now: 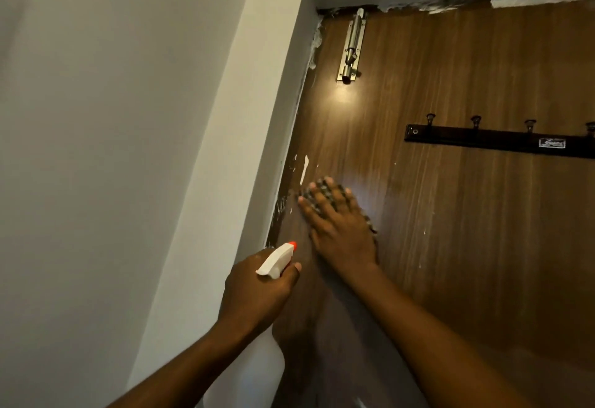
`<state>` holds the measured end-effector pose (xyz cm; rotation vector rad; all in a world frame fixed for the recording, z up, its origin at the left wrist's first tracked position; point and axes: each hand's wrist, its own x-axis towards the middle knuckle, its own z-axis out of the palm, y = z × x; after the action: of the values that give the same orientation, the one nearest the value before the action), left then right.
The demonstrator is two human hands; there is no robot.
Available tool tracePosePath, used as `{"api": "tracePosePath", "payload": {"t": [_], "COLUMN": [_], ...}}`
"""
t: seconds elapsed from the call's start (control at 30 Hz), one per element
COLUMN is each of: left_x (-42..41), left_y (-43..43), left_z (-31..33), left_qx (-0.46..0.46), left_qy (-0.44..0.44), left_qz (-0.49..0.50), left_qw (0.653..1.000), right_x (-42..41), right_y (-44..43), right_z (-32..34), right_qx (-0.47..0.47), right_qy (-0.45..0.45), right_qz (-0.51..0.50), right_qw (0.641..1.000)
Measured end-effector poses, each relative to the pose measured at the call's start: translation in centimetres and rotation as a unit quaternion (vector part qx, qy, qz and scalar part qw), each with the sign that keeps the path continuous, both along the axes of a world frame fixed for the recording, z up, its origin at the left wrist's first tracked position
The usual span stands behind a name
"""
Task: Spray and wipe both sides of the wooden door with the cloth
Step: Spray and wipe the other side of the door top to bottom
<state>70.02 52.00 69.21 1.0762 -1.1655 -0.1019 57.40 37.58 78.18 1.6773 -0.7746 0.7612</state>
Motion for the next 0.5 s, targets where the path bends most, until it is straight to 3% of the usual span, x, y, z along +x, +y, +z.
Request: {"api": "tracePosePath", "payload": {"t": [0.17,0.27,0.43,0.5], "left_x": [2.1,3.5,4.9,5.3], "left_y": [0.7,0.6,0.1,0.1], "left_z": [-0.2,-0.8,-1.0,-0.9], "left_qx": [-0.012,-0.002,0.023,0.020], "left_qy": [-0.029,-0.039,-0.042,-0.038], "left_qz": [-0.010,-0.026,-0.034,-0.046], "left_qw": [0.999,0.999,0.998,0.998], "right_x": [0.1,-3.5,0.6,4.1], "right_y": [0.0,0.5,0.7,0.5], "right_z": [-6.4,-5.3,-0.7,-1.6], "right_qx": [0.029,0.010,-0.004,0.001], "right_qy": [0.142,0.202,-0.033,-0.056], "right_qz": [0.030,0.022,-0.017,0.001], "right_qw": [0.989,0.979,0.999,0.998]}}
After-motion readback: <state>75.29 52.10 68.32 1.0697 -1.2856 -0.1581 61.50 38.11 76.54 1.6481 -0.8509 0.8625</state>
